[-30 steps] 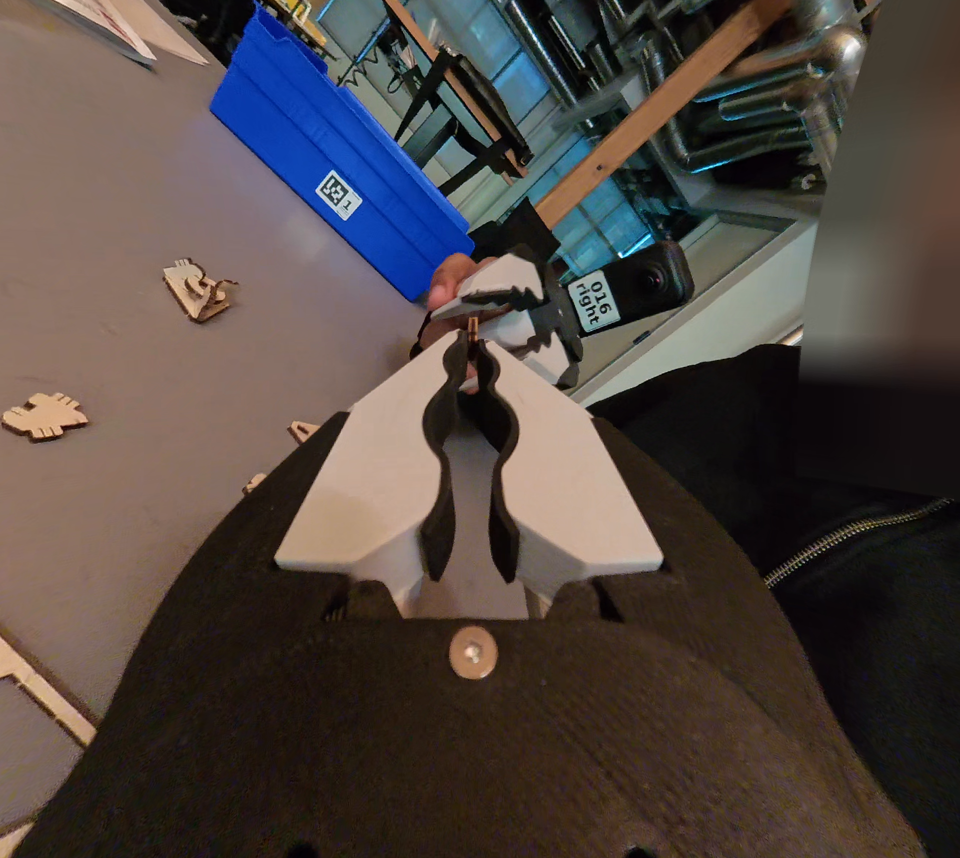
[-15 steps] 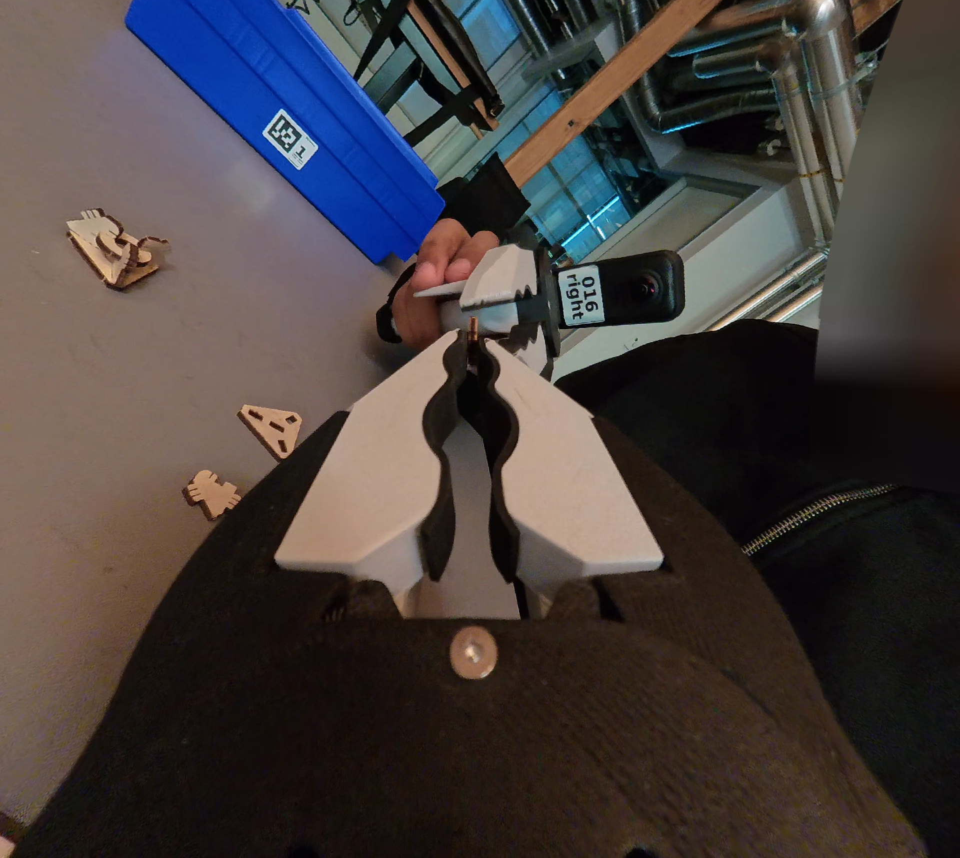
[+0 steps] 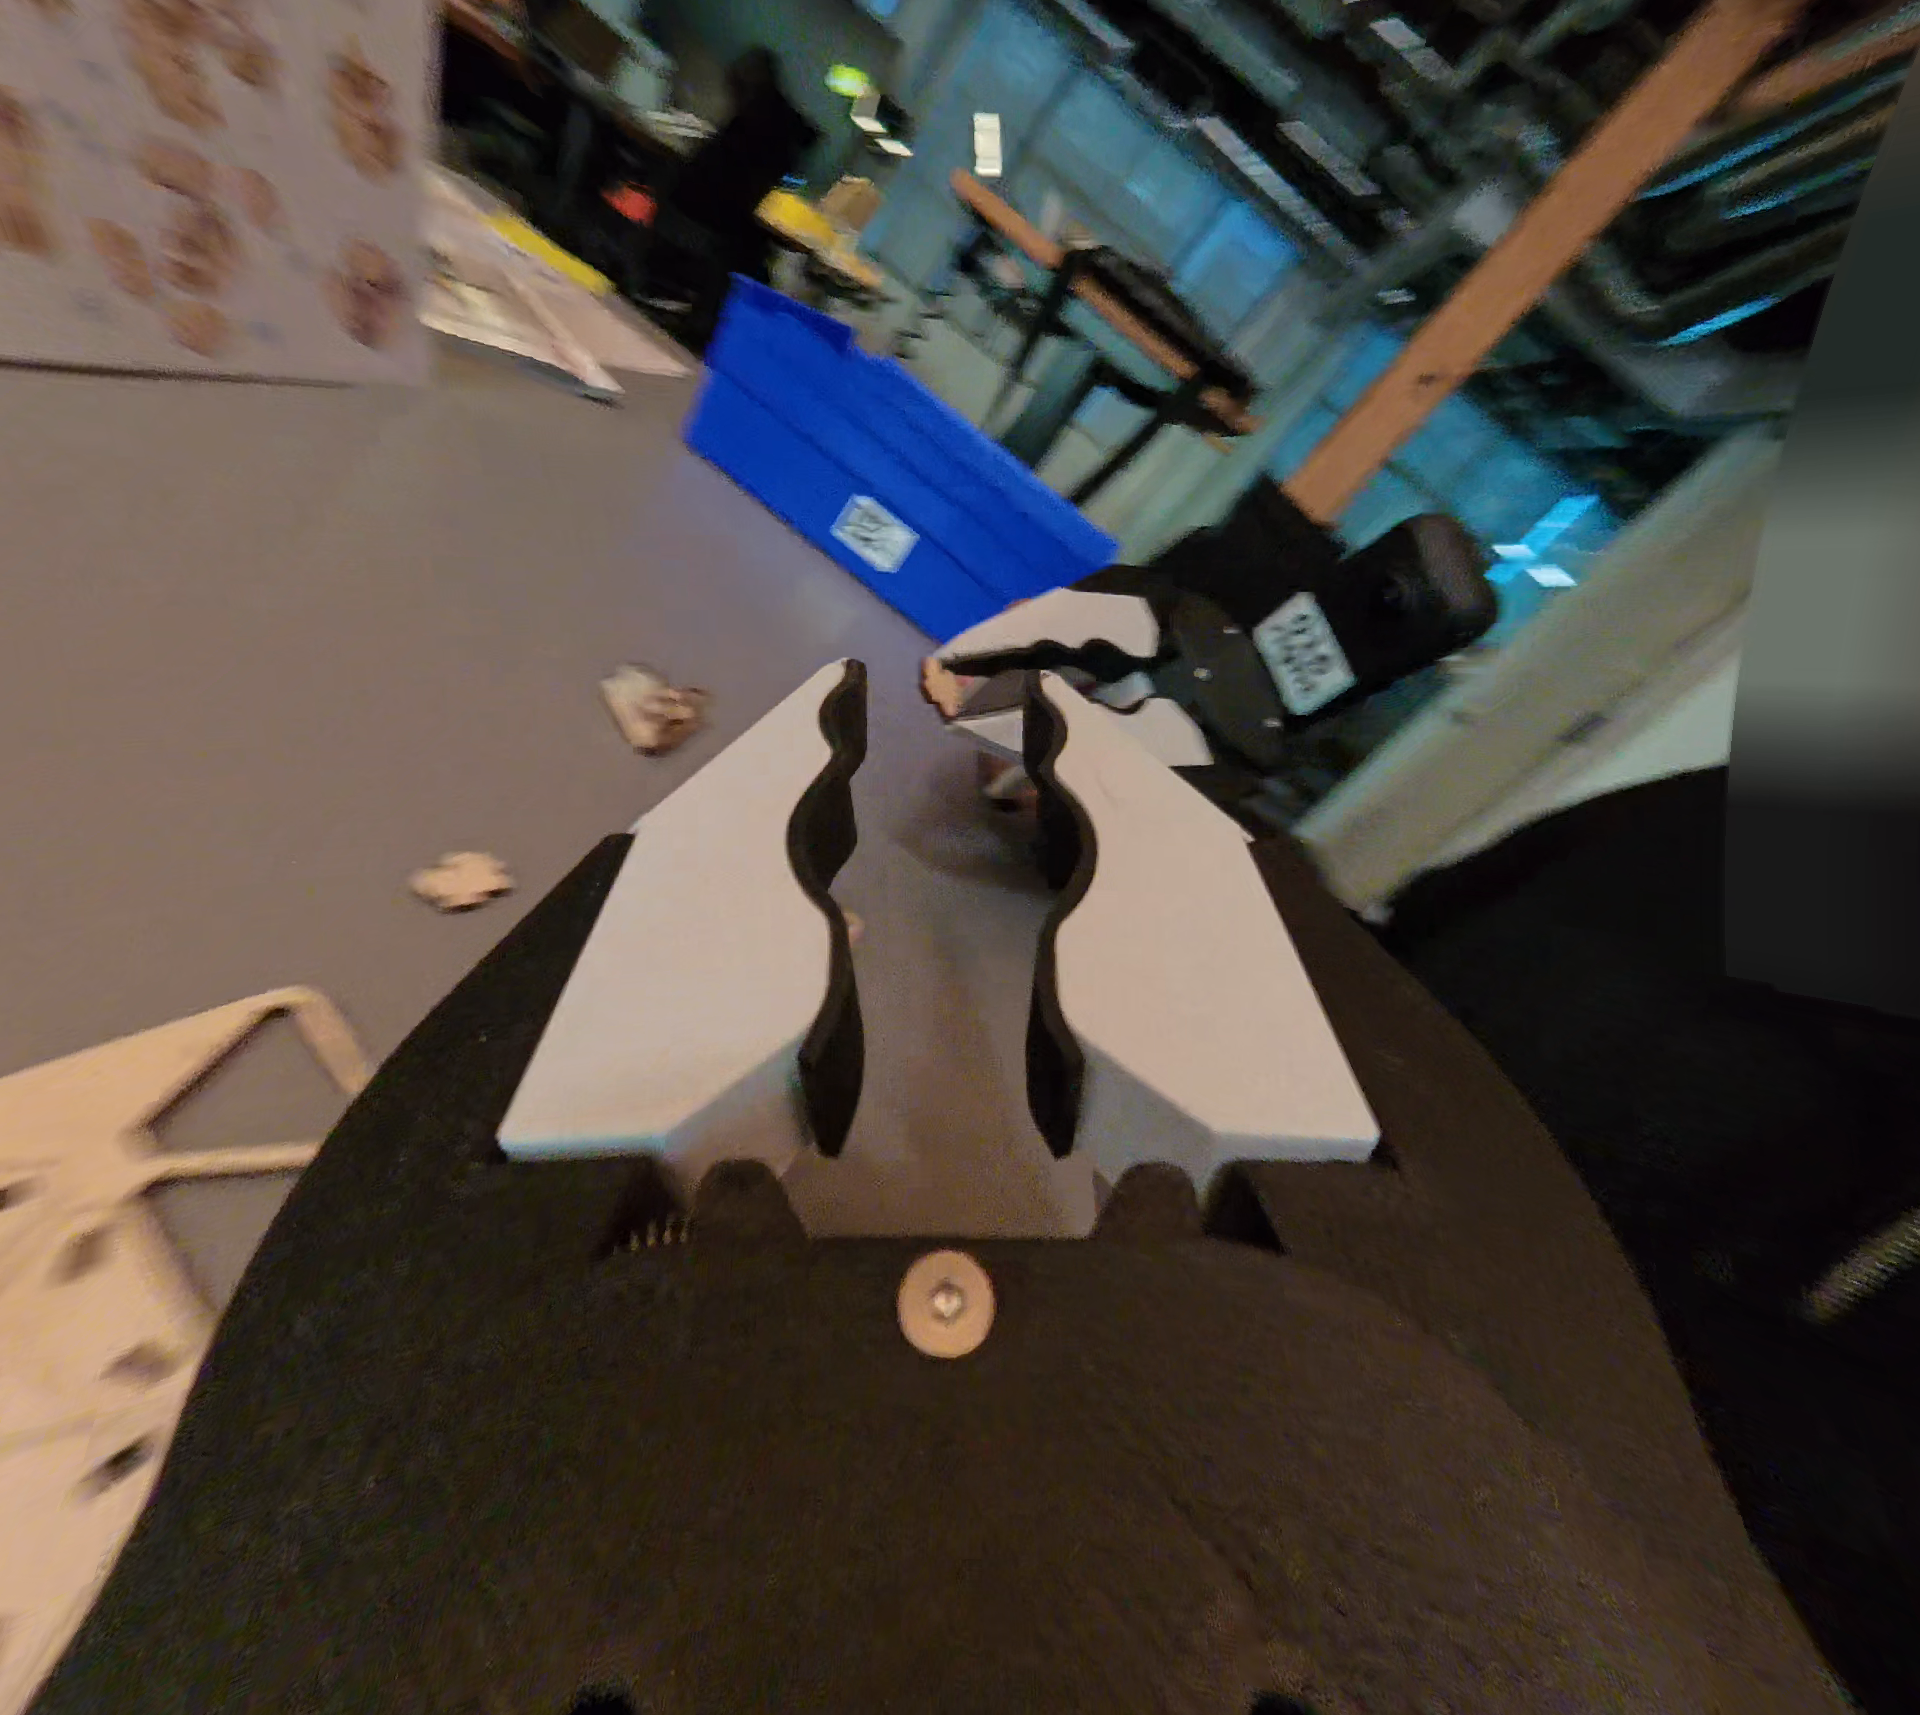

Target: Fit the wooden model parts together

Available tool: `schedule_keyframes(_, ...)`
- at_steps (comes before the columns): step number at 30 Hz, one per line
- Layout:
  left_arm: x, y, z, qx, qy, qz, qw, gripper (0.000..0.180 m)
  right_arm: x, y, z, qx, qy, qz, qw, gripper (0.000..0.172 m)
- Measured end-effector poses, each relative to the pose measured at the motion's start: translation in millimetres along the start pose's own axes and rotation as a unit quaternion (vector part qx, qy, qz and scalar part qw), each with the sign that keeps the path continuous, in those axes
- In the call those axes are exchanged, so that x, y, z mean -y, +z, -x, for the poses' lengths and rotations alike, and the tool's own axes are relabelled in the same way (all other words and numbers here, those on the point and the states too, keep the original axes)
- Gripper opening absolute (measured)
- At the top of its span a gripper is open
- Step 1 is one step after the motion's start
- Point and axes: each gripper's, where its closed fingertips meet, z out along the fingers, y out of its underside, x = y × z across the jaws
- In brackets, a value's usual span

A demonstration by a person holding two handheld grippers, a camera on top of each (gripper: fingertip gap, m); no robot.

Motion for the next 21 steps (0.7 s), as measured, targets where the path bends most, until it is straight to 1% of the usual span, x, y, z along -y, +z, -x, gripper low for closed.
schedule_keyframes(2, 4.1, -13.2, 23.7, 0.097, 0.032, 0.022, 0.995, 0.028, -17.3, 3.8, -4.1, 0.003, 0.038, 0.043, 0.998, 0.012)
schedule_keyframes(3, -0.3, -21.8, 40.5, 0.154, 0.039, 0.057, 0.986, 0.029, -26.6, 5.3, -5.1, 0.007, 0.059, 0.066, 0.996, 0.012)
schedule_keyframes(5, -22.2, -43.2, 73.1, 0.255, 0.037, 0.167, 0.952, 0.039, -38.8, 7.0, -6.5, 0.016, 0.093, 0.101, 0.990, 0.012)
schedule_keyframes(6, -32.4, -53.7, 84.1, 0.289, 0.038, 0.212, 0.933, 0.043, -40.6, 6.9, -7.3, 0.019, 0.108, 0.106, 0.988, 0.012)
schedule_keyframes(7, -38.9, -60.8, 91.4, 0.312, 0.045, 0.239, 0.918, 0.048, -41.5, 6.5, -8.3, 0.022, 0.123, 0.107, 0.986, 0.012)
schedule_keyframes(10, -47.5, -60.4, 95.0, 0.323, 0.078, 0.264, 0.905, 0.046, -43.4, 5.3, -6.6, 0.049, 0.170, 0.110, 0.978, 0.012)
schedule_keyframes(12, -56.0, -60.1, 98.6, 0.337, 0.098, 0.292, 0.890, 0.047, -44.9, 5.2, -2.9, 0.072, 0.200, 0.115, 0.970, 0.012)
schedule_keyframes(14, -57.1, -62.2, 102.3, 0.358, 0.125, 0.304, 0.874, 0.046, -44.9, 5.4, 2.3, 0.092, 0.216, 0.119, 0.965, 0.012)
schedule_keyframes(16, -55.8, -66.8, 106.7, 0.379, 0.137, 0.311, 0.861, 0.038, -44.2, 6.1, 9.7, 0.111, 0.215, 0.123, 0.963, 0.012)
schedule_keyframes(19, -52.1, -72.4, 111.8, 0.393, 0.135, 0.304, 0.857, 0.038, -37.9, 9.0, 28.5, 0.151, 0.220, 0.124, 0.956, 0.012)
schedule_keyframes(21, -47.9, -79.0, 117.0, 0.405, 0.132, 0.296, 0.855, 0.038, -22.5, 12.8, 44.6, 0.179, 0.272, 0.103, 0.940, 0.012)
